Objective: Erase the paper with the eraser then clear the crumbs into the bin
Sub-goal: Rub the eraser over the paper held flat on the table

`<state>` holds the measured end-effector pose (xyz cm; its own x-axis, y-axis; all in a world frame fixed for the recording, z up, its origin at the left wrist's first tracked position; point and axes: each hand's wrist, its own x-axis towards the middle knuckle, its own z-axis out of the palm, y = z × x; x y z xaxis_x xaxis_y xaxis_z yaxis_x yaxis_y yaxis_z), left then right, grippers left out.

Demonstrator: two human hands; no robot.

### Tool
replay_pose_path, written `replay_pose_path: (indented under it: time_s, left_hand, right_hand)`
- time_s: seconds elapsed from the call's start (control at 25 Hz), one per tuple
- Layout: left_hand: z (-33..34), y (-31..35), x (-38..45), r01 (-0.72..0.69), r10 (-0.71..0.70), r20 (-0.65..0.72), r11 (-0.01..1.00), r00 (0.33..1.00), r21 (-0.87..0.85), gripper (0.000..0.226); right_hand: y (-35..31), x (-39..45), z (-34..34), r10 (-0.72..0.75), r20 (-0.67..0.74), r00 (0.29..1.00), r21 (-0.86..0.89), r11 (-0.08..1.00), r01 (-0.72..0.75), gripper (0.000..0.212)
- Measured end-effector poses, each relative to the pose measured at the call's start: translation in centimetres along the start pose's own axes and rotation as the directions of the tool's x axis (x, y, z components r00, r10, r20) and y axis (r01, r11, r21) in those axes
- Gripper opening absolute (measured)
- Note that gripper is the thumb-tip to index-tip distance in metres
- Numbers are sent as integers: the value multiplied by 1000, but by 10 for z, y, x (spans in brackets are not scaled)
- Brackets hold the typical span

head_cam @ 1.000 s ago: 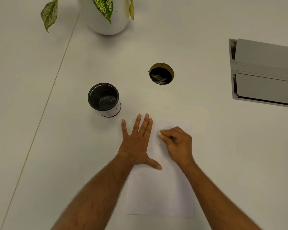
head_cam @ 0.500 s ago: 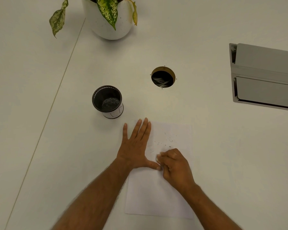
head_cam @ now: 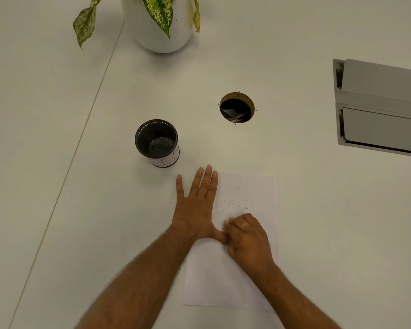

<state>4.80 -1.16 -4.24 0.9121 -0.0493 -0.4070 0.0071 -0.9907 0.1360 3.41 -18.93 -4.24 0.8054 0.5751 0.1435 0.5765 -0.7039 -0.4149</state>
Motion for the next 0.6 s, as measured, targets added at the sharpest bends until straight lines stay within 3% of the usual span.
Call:
replay_pose_path:
  time_s: [0.2, 0.32, 0.6]
  left_hand:
    - [0, 0, 1, -6, 6, -24, 1000, 1000, -2, 146]
    - [0, -2, 0, -17, 17, -23, 1000, 1000, -7, 153]
    - [-3, -1, 0, -16, 16, 16, 1000, 1000, -5, 162]
  right_hand:
    - [-4, 28, 3, 25, -36, 999, -31, 999, -26, 26]
    - [-3, 52, 5, 31, -33, 999, -46, 998, -33, 9]
    - [3, 98, 8, 84, 2, 996, -58, 995, -84, 9]
